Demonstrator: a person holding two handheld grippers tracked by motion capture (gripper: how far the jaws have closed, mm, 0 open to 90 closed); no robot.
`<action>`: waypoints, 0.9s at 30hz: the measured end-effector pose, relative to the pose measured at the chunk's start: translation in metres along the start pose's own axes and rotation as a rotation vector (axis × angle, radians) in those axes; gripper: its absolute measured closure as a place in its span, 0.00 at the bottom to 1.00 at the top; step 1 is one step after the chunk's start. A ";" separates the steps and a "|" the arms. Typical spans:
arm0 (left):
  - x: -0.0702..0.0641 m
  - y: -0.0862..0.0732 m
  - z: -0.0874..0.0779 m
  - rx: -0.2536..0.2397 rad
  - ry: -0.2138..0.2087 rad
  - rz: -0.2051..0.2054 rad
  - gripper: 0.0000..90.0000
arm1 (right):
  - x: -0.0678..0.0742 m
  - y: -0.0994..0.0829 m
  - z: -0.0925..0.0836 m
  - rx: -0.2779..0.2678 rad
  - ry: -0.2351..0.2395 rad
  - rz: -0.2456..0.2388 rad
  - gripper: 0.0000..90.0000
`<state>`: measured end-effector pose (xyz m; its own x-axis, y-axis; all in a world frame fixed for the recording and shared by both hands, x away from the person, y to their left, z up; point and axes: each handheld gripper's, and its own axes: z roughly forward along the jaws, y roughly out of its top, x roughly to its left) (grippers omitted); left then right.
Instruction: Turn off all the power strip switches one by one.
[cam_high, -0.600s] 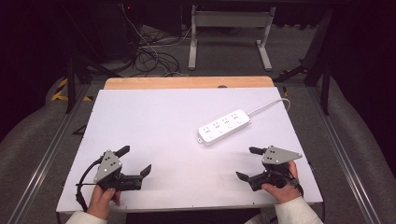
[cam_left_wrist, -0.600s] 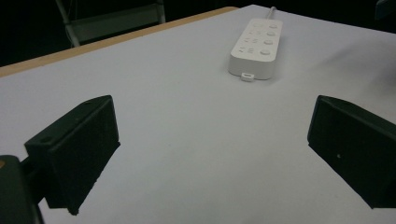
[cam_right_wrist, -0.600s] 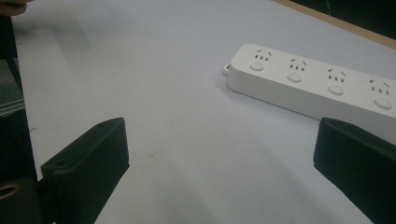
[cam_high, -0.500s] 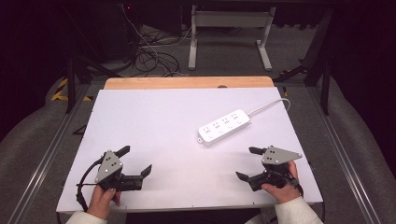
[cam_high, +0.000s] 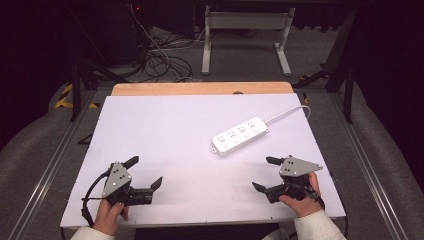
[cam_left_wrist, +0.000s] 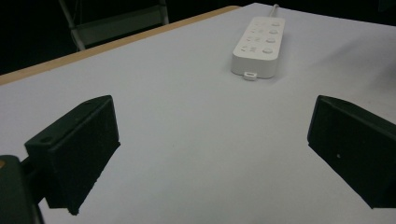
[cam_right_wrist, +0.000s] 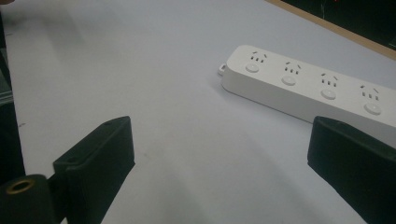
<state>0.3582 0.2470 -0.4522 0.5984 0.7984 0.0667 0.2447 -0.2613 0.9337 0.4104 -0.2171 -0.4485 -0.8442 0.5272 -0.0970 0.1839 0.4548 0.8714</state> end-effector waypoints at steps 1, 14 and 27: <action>0.000 0.000 0.000 -0.001 0.002 0.004 0.03 | 0.000 0.000 0.000 0.000 0.000 0.000 0.10; 0.000 0.000 0.000 -0.001 0.003 0.012 0.03 | -0.005 0.021 0.006 0.003 0.007 -0.004 0.19; 0.000 0.000 0.000 -0.001 -0.002 0.004 0.03 | -0.012 0.063 0.027 0.019 0.025 -0.042 0.25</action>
<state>0.3581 0.2472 -0.4520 0.6010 0.7962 0.0701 0.2409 -0.2641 0.9339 0.4455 -0.1754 -0.4057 -0.8635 0.4897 -0.1209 0.1576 0.4897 0.8576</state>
